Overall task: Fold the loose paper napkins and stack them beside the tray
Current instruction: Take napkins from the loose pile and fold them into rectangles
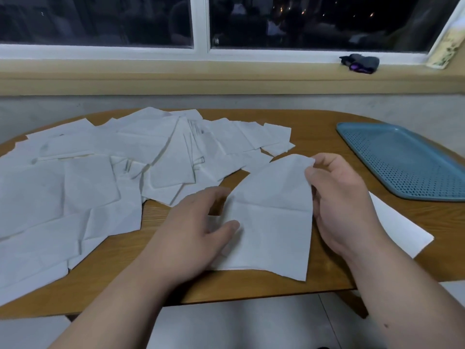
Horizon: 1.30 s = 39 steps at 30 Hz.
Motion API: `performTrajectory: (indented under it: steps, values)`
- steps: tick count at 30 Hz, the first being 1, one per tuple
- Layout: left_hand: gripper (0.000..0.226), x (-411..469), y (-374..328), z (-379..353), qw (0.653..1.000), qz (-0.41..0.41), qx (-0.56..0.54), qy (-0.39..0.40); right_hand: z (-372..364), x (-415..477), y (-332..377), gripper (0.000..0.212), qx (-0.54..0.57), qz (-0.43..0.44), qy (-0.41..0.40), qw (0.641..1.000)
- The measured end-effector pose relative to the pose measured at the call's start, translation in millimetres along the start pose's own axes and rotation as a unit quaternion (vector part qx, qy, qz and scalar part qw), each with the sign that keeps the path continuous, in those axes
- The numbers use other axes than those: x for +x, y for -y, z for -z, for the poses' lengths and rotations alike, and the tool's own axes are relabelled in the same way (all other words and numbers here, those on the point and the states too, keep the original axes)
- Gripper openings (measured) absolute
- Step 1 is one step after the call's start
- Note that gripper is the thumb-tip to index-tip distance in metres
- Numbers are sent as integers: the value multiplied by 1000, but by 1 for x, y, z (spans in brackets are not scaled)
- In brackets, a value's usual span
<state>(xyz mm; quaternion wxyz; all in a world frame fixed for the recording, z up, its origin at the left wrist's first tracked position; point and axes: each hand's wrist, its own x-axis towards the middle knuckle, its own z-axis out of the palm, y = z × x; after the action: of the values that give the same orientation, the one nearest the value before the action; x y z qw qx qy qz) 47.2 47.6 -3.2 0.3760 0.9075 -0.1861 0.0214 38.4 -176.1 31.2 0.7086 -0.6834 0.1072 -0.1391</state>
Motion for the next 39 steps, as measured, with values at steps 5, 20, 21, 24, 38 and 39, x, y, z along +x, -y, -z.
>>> performTrajectory:
  steps: [5,20,21,24,38,39]
  values:
    - [50,-2,-13,1,993,6,-116,-6,7,-6,10,18,122,4,29,992]
    - [22,-3,-19,-10,997,55,-50,-15,13,17,-30,24,-325,62,-19,943]
    - [24,-3,-19,-10,998,53,-40,-19,13,17,-31,25,-350,72,-19,934]
    - [26,-2,-18,-9,998,53,-30,-32,14,15,-33,30,-389,88,-21,917]
    - [42,-14,-14,0,994,-38,95,36,68,-29,-25,18,-521,138,256,802]
    - [41,-15,-14,-1,993,-47,95,43,72,-30,-26,18,-531,146,265,792]
